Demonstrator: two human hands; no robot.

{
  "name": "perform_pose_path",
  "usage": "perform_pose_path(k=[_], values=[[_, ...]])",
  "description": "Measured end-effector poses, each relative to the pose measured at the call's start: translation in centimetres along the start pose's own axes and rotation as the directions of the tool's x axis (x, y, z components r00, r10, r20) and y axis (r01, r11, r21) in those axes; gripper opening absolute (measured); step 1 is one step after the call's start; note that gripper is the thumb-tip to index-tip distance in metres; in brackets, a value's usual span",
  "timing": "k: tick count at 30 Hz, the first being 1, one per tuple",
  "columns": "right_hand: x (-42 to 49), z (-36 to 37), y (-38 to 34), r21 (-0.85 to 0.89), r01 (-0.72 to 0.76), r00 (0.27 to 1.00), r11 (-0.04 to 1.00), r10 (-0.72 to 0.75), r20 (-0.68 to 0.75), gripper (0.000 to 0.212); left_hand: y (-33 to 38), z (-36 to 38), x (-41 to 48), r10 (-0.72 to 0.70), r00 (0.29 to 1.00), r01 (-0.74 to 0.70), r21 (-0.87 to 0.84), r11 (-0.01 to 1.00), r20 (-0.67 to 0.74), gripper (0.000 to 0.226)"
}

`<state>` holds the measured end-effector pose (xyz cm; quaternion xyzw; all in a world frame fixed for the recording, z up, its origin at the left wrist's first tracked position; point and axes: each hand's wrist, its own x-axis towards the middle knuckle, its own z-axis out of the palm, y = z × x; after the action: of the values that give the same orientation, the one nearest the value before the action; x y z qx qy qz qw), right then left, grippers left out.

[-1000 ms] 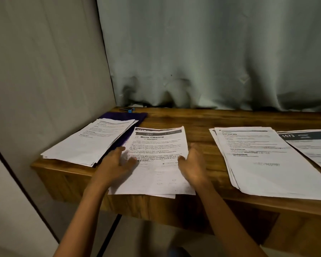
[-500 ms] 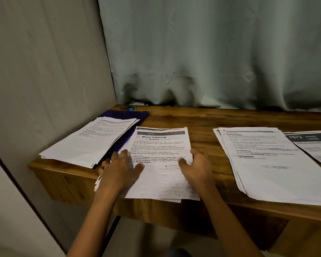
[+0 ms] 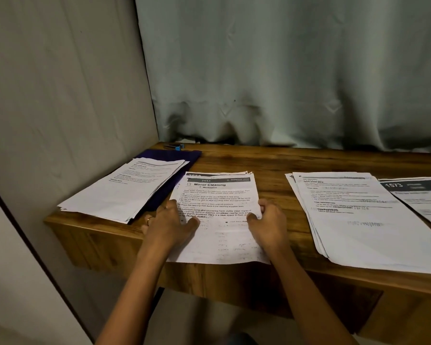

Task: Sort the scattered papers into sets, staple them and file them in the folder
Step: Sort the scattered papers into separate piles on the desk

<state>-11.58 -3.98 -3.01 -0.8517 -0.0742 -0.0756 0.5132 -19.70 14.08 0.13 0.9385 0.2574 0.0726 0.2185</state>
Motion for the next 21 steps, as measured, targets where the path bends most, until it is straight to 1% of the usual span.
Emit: perform_pose_path(k=[4, 6, 7, 8, 9, 10, 11, 12, 13, 15, 17, 19, 21], values=[[-0.2, -0.5, -0.4, 0.037, 0.002, 1.000, 0.999, -0.002, -0.002, 0.036, -0.7, 0.0, 0.4, 0.031, 0.999, -0.030, -0.031, 0.999, 0.017, 0.075], [-0.3, -0.6, -0.6, 0.055, -0.008, 1.000, 0.998, 0.009, -0.014, 0.034, -1.2, -0.2, 0.7, 0.041, 0.999, -0.041, -0.079, 0.996, 0.002, 0.070], [-0.3, -0.7, -0.7, 0.062, -0.008, 1.000, 0.998, 0.010, -0.024, 0.034, -1.4, -0.3, 0.8, 0.054, 0.998, -0.058, -0.110, 0.992, -0.046, 0.064], [-0.4, -0.8, -0.7, 0.065, -0.007, 0.999, 0.998, 0.009, -0.035, 0.033, -1.5, -0.6, 0.9, 0.076, 0.988, -0.093, -0.134, 0.987, -0.132, 0.058], [-0.4, -0.9, -0.8, 0.062, -0.003, 0.999, 0.998, 0.006, -0.048, 0.033, -1.7, -0.9, 1.1, 0.106, 0.964, -0.143, -0.136, 0.980, -0.245, 0.051], [-0.4, -1.0, -0.8, 0.054, 0.003, 0.998, 0.999, 0.001, -0.062, 0.031, -2.0, -1.2, 1.3, 0.136, 0.926, -0.187, -0.114, 0.976, -0.351, 0.046], [-0.4, -1.1, -0.8, 0.041, 0.010, 0.997, 0.999, -0.007, -0.076, 0.030, -2.3, -1.5, 1.8, 0.162, 0.892, -0.214, -0.079, 0.974, -0.423, 0.045], [-0.4, -1.2, -0.9, 0.027, 0.017, 0.996, 0.999, -0.015, -0.089, 0.030, -2.8, -1.8, 2.4, 0.181, 0.876, -0.225, -0.047, 0.973, -0.447, 0.046], [-0.3, -1.3, -1.0, 0.015, 0.020, 0.995, 1.000, -0.019, -0.100, 0.030, -3.3, -2.1, 3.2, 0.194, 0.884, -0.227, -0.027, 0.973, -0.425, 0.048], [-0.2, -1.4, -1.1, 0.018, 0.020, 0.993, 1.000, -0.018, -0.113, 0.030, -4.4, -2.3, 4.9, 0.204, 0.931, -0.213, 0.003, 0.977, -0.304, 0.056], [0.2, -1.5, -1.4, 0.037, 0.003, 0.994, 0.999, 0.001, -0.108, 0.029, -5.4, -2.3, 6.5, 0.213, 0.961, -0.207, 0.053, 0.977, -0.177, 0.062], [1.0, -1.7, -1.6, 0.051, -0.016, 0.996, 0.999, 0.021, -0.091, 0.026, -6.0, -2.1, 7.7, 0.220, 0.973, -0.212, 0.104, 0.972, -0.071, 0.065], [1.9, -2.1, -1.9, 0.071, -0.031, 0.996, 0.997, 0.037, -0.086, 0.021, -6.5, -1.6, 8.2, 0.218, 0.976, -0.214, 0.163, 0.963, -0.006, 0.067]])
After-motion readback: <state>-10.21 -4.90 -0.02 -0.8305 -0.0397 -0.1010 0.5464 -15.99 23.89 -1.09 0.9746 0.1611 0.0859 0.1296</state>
